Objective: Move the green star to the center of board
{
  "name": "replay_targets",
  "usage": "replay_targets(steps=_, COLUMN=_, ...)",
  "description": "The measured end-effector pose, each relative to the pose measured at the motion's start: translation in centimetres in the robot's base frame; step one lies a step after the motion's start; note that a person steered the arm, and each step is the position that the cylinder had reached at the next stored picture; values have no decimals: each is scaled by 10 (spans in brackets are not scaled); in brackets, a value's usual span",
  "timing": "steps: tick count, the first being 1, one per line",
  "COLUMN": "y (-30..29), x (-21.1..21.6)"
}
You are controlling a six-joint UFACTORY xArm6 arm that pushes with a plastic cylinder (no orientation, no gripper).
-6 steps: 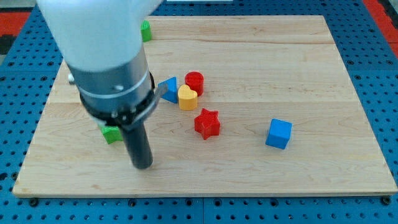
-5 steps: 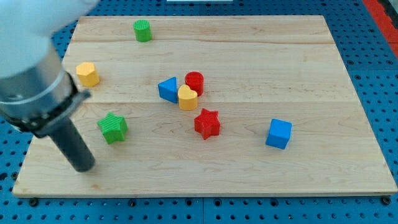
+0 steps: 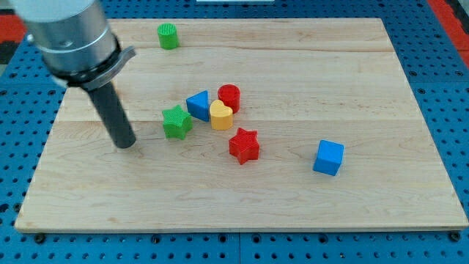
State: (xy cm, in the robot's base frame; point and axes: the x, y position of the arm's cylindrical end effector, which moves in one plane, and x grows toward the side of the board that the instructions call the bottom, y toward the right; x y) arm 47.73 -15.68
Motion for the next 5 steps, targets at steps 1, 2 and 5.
replay_targets(steps=1, y=26, x=-10)
replay_targets(steps=2, y=37, x=-9)
replay_targets(steps=5, y=90, x=72)
